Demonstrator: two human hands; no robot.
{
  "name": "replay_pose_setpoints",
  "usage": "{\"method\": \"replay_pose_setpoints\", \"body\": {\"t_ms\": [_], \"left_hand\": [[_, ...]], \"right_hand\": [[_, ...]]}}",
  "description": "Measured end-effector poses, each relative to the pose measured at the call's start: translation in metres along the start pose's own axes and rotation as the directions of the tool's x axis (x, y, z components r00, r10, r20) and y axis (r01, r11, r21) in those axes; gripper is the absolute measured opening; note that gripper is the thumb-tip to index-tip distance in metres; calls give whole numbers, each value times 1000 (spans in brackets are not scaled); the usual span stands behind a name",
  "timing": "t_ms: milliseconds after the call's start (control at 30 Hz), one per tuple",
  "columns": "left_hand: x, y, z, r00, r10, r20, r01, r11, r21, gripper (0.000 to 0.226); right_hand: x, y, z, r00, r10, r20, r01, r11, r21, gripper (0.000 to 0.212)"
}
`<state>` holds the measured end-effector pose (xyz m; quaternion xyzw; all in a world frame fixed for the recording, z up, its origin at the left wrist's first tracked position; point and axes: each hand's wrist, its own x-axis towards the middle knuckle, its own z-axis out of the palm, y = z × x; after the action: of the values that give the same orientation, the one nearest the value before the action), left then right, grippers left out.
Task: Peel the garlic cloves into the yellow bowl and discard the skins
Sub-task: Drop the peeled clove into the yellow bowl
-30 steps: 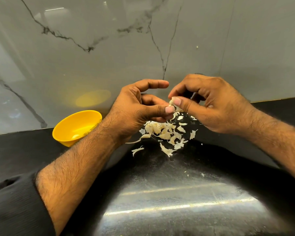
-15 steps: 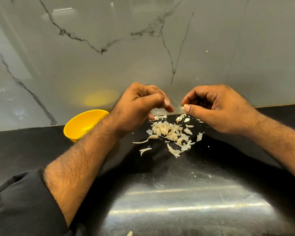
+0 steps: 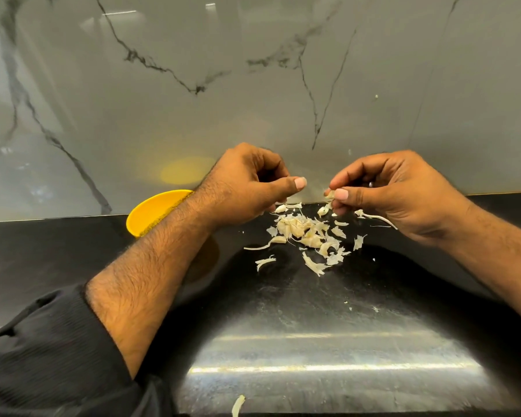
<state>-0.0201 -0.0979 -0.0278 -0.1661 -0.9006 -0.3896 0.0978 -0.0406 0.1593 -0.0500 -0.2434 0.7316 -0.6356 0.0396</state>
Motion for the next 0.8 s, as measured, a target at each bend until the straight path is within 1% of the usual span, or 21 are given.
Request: {"method": "replay_pose_setpoints", "body": {"t_ms": [67,167,333,400,533,667,733,800], "left_hand": [[-1,1,-4,1000,5,6,-5,1000,2,28],[-2,1,-13,1000,22,-7,-22,1000,0,23],[-8,-7,-48,998,12,-61,-11,1000,14,19],[-14,-14,-66,997,4,-77,-3,1000,20,18],[-26,-35,-103,989,-42,-143,51,997,60,18],[-36,-62,-130,956,-177,-234,205,973,104,19],[-37,-73,-137,932,-232,-280,268,958,100,21],[-37,-79,-141,913,-264,-312,307,947,98,24]], "right_hand": [[0,-1,-1,1000,24,-7,-24,998,58,26],[-1,-2,0,998,53,-24,-51,994,94,26],[1,-6,12,997,67,-27,-66,996,57,25],[5,-11,22,997,70,-15,-70,997,28,21],[24,-22,60,994,91,63,-88,995,-48,20],[50,-35,117,990,12,140,6,992,-127,13],[64,-40,142,984,-23,179,64,972,-227,13],[75,-42,162,977,-42,210,119,922,-368,17]]}}
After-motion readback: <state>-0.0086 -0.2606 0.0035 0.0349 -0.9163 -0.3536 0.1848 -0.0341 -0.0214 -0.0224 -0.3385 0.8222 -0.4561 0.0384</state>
